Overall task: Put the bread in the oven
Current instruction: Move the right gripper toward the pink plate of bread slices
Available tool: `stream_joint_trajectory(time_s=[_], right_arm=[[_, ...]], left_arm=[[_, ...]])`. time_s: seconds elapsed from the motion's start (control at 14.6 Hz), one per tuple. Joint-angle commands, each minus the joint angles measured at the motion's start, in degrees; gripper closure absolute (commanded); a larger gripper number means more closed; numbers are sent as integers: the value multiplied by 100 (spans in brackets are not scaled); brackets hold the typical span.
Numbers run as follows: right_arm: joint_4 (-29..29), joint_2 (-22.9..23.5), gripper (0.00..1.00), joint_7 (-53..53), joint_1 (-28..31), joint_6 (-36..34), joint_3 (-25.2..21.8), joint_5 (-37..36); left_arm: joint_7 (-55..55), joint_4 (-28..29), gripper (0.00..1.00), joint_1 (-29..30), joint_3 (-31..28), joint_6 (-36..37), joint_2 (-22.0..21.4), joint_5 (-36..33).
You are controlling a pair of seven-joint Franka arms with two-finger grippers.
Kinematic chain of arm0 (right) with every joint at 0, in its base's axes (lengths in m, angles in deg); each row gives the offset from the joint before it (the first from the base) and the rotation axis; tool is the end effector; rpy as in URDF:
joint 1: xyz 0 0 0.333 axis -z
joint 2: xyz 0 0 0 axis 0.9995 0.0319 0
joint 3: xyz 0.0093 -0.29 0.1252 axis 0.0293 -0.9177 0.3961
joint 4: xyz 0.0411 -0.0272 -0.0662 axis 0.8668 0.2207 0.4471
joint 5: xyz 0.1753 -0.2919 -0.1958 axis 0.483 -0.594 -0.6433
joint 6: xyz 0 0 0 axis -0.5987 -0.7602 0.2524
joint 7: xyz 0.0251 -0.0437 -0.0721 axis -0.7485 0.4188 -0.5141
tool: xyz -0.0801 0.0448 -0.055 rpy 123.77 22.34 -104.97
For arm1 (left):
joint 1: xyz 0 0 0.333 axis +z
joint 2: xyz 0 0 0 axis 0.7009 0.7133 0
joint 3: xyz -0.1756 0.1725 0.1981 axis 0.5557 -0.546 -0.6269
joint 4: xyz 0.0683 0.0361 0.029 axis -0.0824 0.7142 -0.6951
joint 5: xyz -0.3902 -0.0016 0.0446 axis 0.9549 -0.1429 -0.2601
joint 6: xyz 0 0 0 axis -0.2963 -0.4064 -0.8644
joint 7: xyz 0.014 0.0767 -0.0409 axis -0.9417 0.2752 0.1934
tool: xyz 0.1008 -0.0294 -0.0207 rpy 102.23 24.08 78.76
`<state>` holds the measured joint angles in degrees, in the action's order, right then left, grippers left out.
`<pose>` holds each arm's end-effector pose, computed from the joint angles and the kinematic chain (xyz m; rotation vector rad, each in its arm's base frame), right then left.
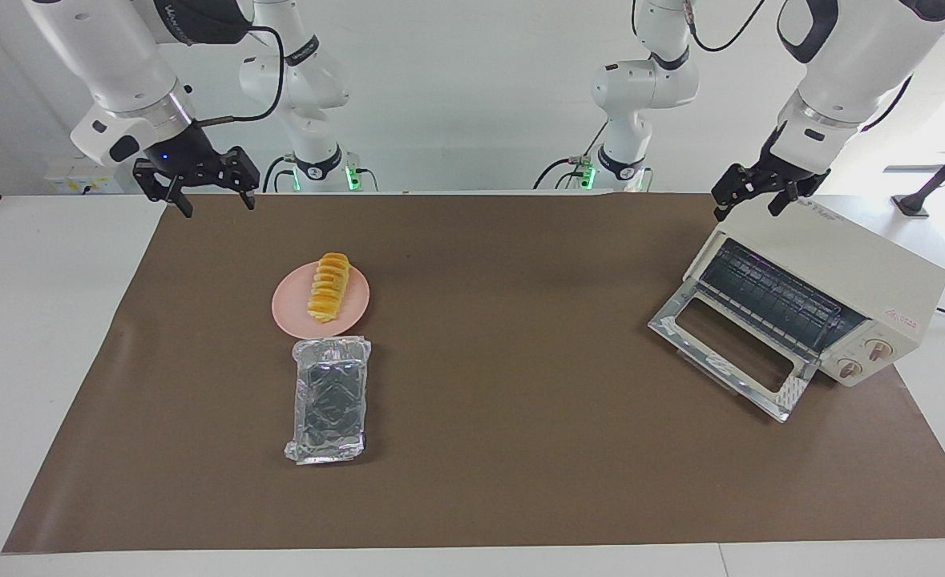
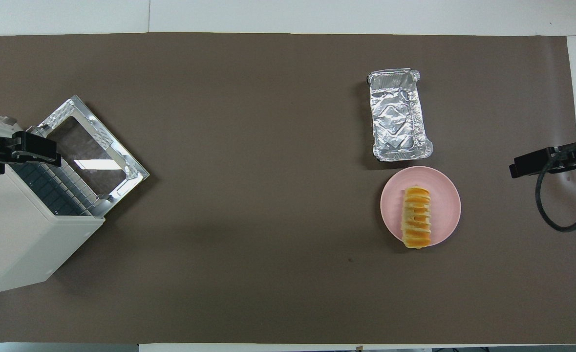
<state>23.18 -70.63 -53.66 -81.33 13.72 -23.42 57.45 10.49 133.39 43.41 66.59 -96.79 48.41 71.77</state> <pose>0.5269 -0.0037 0.6134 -3.0945 -0.1608 0.1046 0.5334 -0.0456 0.6160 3.1245 0.0625 -0.0815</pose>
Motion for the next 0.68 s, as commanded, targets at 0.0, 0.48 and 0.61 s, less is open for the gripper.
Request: stream_joint_trajectory(time_s=[0.0,0.48,0.61], right_arm=[[113,-52,0,-66,37,-91,44,-18],[1447,-534,0,206,11,725,490,17],[1949,-597,0,487,11,1181,798,17]], left_arm=[[-67,15,0,3,-1,99,-83,-55],[-58,23,0,12,-1,99,-83,-64],[-58,32,0,21,-10,99,-84,-64]])
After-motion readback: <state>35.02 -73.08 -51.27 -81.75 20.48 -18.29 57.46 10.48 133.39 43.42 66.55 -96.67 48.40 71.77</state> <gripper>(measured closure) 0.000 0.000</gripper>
